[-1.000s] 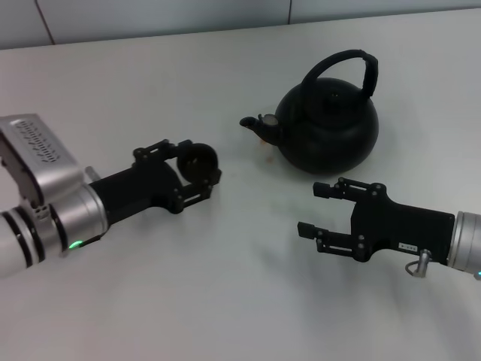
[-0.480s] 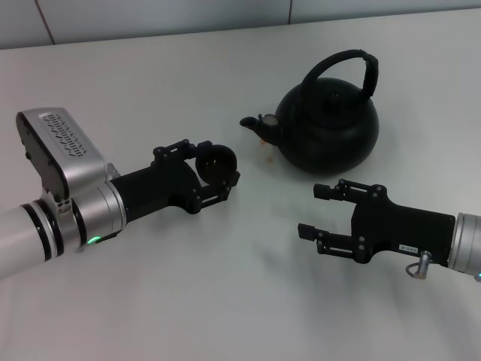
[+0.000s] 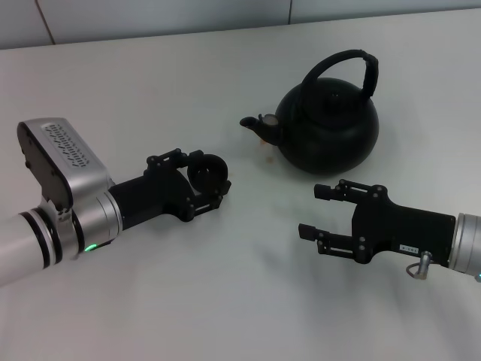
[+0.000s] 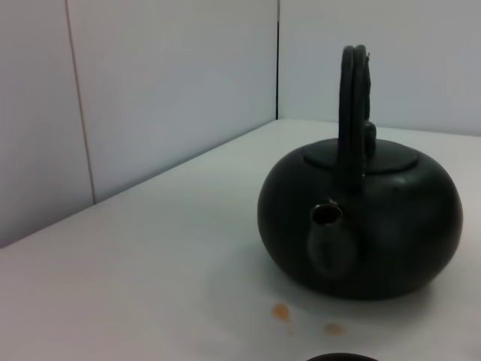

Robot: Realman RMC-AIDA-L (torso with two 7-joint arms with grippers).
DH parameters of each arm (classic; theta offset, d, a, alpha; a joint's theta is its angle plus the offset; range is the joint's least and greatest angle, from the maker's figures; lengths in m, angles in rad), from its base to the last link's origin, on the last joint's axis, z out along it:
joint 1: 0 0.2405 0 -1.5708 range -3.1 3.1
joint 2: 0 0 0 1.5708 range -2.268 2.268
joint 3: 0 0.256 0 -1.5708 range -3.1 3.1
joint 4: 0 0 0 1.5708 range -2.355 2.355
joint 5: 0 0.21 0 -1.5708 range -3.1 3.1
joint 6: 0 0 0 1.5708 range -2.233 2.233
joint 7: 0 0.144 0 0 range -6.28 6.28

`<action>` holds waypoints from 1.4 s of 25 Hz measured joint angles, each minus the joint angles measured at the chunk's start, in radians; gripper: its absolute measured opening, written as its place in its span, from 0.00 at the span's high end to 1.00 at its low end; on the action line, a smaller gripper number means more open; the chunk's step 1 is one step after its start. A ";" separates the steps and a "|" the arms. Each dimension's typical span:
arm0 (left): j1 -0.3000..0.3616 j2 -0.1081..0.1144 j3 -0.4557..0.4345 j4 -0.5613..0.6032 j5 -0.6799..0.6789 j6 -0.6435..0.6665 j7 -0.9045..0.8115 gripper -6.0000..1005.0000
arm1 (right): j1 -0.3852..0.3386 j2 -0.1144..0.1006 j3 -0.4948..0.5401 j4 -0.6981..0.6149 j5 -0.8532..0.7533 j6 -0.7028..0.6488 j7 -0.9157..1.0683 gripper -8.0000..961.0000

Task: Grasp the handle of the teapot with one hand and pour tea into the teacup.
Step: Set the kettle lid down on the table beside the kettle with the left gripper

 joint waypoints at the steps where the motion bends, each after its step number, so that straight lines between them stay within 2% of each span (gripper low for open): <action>1: 0.000 0.000 0.000 0.000 0.000 0.000 0.000 0.31 | 0.000 0.000 0.000 0.000 0.000 0.000 0.000 0.25; 25: 0.008 -0.002 -0.035 -0.025 -0.006 -0.040 0.027 0.31 | -0.002 0.000 0.000 0.000 0.000 0.000 0.000 0.25; 35: 0.007 -0.002 -0.034 -0.029 -0.002 -0.047 0.027 0.14 | -0.002 0.000 0.000 0.000 0.000 0.000 0.000 0.25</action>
